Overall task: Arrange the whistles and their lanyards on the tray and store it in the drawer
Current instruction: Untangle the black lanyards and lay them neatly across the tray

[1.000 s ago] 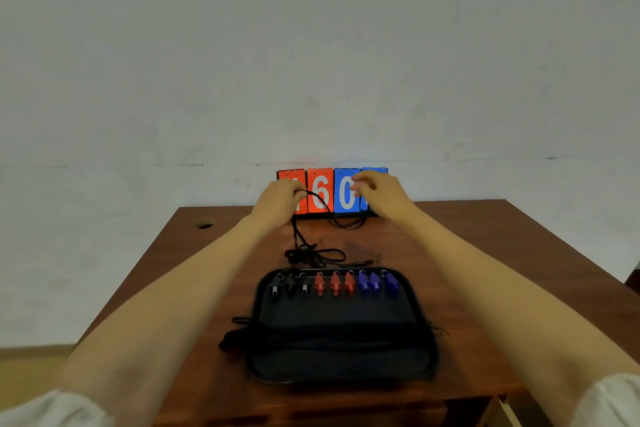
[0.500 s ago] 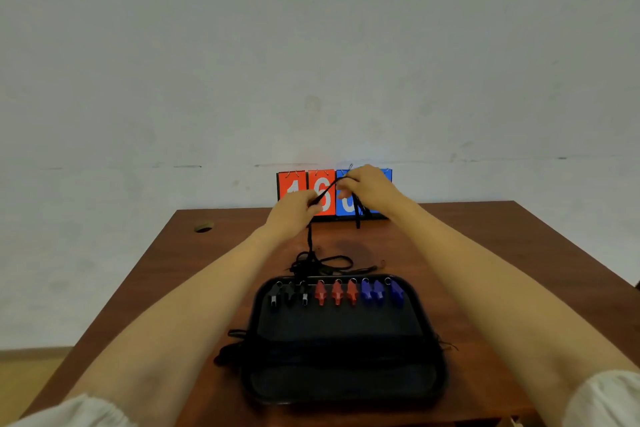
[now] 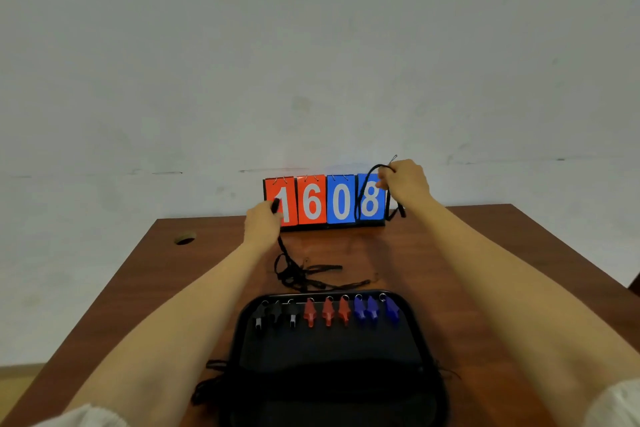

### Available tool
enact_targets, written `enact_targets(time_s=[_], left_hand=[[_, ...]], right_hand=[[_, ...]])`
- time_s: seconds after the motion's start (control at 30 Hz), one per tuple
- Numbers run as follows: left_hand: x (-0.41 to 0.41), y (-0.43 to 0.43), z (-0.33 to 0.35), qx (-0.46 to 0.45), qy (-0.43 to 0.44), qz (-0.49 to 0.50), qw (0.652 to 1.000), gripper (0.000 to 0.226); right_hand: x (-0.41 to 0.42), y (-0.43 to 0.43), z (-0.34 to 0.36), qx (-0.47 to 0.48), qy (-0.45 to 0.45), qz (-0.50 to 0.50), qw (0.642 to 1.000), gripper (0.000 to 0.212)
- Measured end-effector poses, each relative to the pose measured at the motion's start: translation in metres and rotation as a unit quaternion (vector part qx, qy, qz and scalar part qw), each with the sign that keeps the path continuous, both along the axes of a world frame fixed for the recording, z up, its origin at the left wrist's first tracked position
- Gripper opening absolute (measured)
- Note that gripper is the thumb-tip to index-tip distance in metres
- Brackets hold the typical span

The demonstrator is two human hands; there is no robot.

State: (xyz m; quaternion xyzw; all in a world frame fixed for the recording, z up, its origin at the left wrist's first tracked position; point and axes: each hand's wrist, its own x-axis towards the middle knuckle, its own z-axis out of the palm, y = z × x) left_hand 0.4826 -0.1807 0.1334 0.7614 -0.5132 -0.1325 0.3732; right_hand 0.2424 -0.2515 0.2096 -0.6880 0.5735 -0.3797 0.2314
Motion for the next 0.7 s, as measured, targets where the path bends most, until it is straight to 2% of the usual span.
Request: enact_targets(time_s=[0.03,0.13,0.17,0.3,0.37,0.53,0.63,0.7], left_hand=[[0.0,-0.005,0.002,0.029,0.009,-0.001,1.0,0.036],[-0.016,-0.009,0.007,0.136,-0.006,-0.043,0.99,0.086],[-0.024,-0.007,0.008,0.147,-0.021,-0.07,0.986,0.091],[-0.06,0.001,0.009,0.085,-0.032,-0.207,0.974,0.071],[-0.072,0.001,0.009,0.046,-0.024,-0.221,0.974,0.061],[-0.073,0.007,0.012,-0.015,-0.032,-0.188,0.981,0.024],[-0.06,0.019,0.013,-0.009,-0.073,-0.158,0.985,0.024],[-0.047,0.03,0.011,-0.009,-0.115,-0.124,0.986,0.027]], right_hand=[[-0.002,-0.002,-0.004,0.011,0.014,0.007,1.0,0.027],[-0.002,-0.002,-0.018,0.033,0.062,0.047,0.996,0.027],[-0.001,-0.002,-0.023,0.034,0.08,0.058,0.995,0.028],[0.009,0.01,-0.036,0.012,0.213,0.101,0.972,0.031],[0.016,0.017,-0.04,-0.001,0.259,0.121,0.958,0.03],[0.022,0.029,-0.044,-0.011,0.263,0.147,0.953,0.03],[0.015,0.039,-0.041,-0.014,0.236,0.154,0.959,0.031],[0.006,0.046,-0.04,-0.02,0.181,0.136,0.974,0.031]])
